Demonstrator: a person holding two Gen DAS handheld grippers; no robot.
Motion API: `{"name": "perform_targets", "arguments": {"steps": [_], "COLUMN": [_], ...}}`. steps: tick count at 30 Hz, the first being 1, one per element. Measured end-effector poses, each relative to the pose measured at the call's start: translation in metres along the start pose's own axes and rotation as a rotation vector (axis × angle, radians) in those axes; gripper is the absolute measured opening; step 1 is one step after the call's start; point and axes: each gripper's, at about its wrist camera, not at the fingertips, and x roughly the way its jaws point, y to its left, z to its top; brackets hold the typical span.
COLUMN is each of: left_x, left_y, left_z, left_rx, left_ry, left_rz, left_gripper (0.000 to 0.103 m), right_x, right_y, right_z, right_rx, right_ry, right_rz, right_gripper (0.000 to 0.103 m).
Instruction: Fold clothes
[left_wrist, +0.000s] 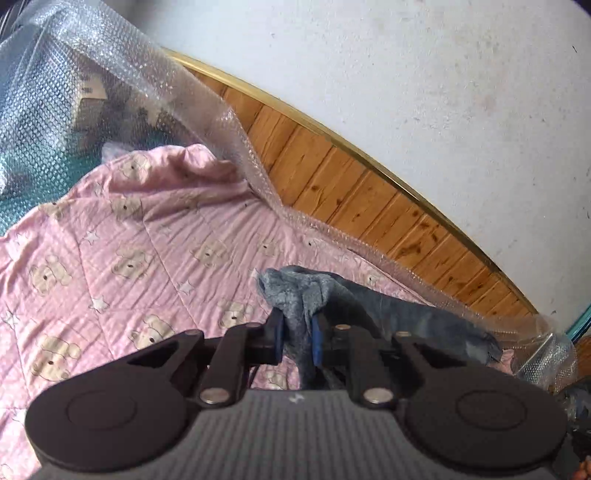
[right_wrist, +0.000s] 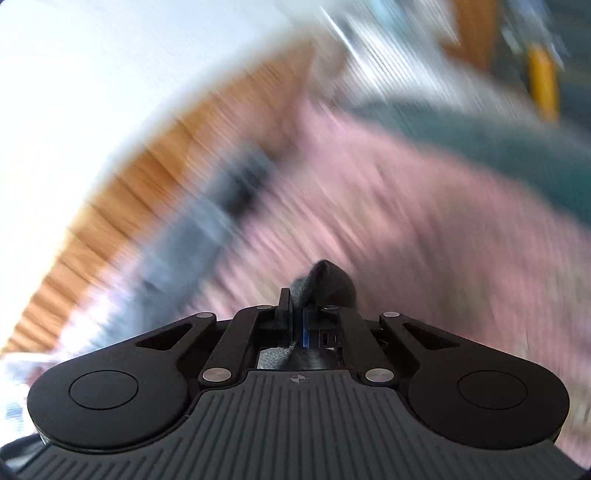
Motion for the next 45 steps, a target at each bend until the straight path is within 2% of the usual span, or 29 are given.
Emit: {"name": "perform_targets", "arguments": {"steps": [1,3,5,6,7,8,11,14,16,18,20,22,23,24,26,27,28,30,33,35,36,38,39,40,42,43,45], "left_x": [-0.005,-0.007,0.002,0.006,0.011,0.016,0.027,0.025,0.027,0.031,0.037,0.039,0.038,0.037,0.031,0.029,0.028,0.029,0.04,0.038,0.035,0.026,0.022,0.018,0.022,0.028,0.042], "left_y": [0.006,0.027,0.052,0.064,0.076,0.084,0.099,0.1,0.098,0.094,0.087,0.08,0.076,0.073,0.067,0.065,0.063,0.06,0.055,0.054,0.058,0.066,0.068,0.07,0.07,0.068,0.063], "left_z": [0.002,-0.005,-0.022,-0.03,-0.039,-0.048,-0.075,-0.088,-0.091,-0.09,-0.089,-0.084,-0.082,-0.08,-0.078,-0.08,-0.083,-0.091,-0.11,-0.115,-0.112,-0.101,-0.094,-0.086,-0.073,-0.067,-0.056], "left_rx": [0.003,-0.015,-0.038,-0.05,-0.062,-0.065,-0.076,-0.058,-0.061,-0.064,-0.051,-0.037,-0.031,-0.025,-0.014,-0.012,-0.01,-0.003,0.041,0.059,0.036,-0.019,-0.034,-0.049,-0.072,-0.079,-0.095], "left_ry": [0.001,0.041,0.109,0.143,0.176,0.205,0.267,0.255,0.238,0.238,0.237,0.223,0.217,0.21,0.196,0.201,0.206,0.236,0.335,0.34,0.331,0.299,0.274,0.249,0.223,0.22,0.215], "left_rz": [0.012,0.024,0.056,0.071,0.087,0.105,0.135,0.129,0.133,0.141,0.157,0.158,0.152,0.146,0.113,0.088,0.063,0.021,0.004,0.017,0.01,-0.014,-0.019,-0.024,-0.018,-0.007,0.016], "left_gripper": [0.014,0.014,0.014,0.015,0.015,0.015,0.016,0.021,0.028,0.03,0.03,0.03,0.03,0.03,0.03,0.035,0.043,0.048,0.048,0.049,0.05,0.051,0.055,0.06,0.065,0.065,0.065], "right_x": [-0.009,-0.006,-0.003,-0.002,-0.001,0.001,0.005,0.009,0.012,0.028,0.048,0.064,0.067,0.063,0.045,0.035,0.031,0.031,0.04,0.045,0.046,0.044,0.039,0.035,0.026,0.027,0.038], "right_y": [0.005,-0.004,-0.013,-0.018,-0.022,-0.027,-0.04,-0.054,-0.063,-0.067,-0.07,-0.068,-0.063,-0.059,-0.061,-0.067,-0.078,-0.108,-0.15,-0.158,-0.157,-0.145,-0.137,-0.128,-0.112,-0.102,-0.08], "right_z": [-0.001,-0.017,-0.033,-0.041,-0.049,-0.057,-0.081,-0.105,-0.121,-0.122,-0.119,-0.114,-0.111,-0.103,-0.078,-0.066,-0.056,-0.04,-0.035,-0.036,-0.037,-0.036,-0.034,-0.031,-0.025,-0.023,-0.018], "right_rx": [-0.02,-0.012,-0.003,0.001,0.005,0.01,0.023,0.035,0.044,-0.011,-0.085,-0.173,-0.237,-0.277,-0.312,-0.32,-0.329,-0.352,-0.337,-0.321,-0.327,-0.351,-0.349,-0.348,-0.345,-0.348,-0.363], "right_ry": [-0.009,0.029,0.066,0.085,0.103,0.122,0.178,0.234,0.272,0.306,0.339,0.368,0.377,0.365,0.307,0.277,0.27,0.292,0.37,0.401,0.399,0.351,0.305,0.258,0.164,0.147,0.161], "right_rz": [0.01,-0.024,-0.058,-0.075,-0.092,-0.109,-0.16,-0.211,-0.245,-0.257,-0.264,-0.275,-0.287,-0.302,-0.352,-0.398,-0.452,-0.573,-0.701,-0.717,-0.722,-0.732,-0.744,-0.756,-0.779,-0.751,-0.633], "right_gripper": [0.001,0.001,0.003,0.016,0.038,0.047,0.048,0.06,0.075,0.083,0.078,0.028,0.016,0.011,0.01,0.006,0.006,0.006,0.006,0.008,0.012,0.034,0.053,0.059,0.06,0.063,0.067]}}
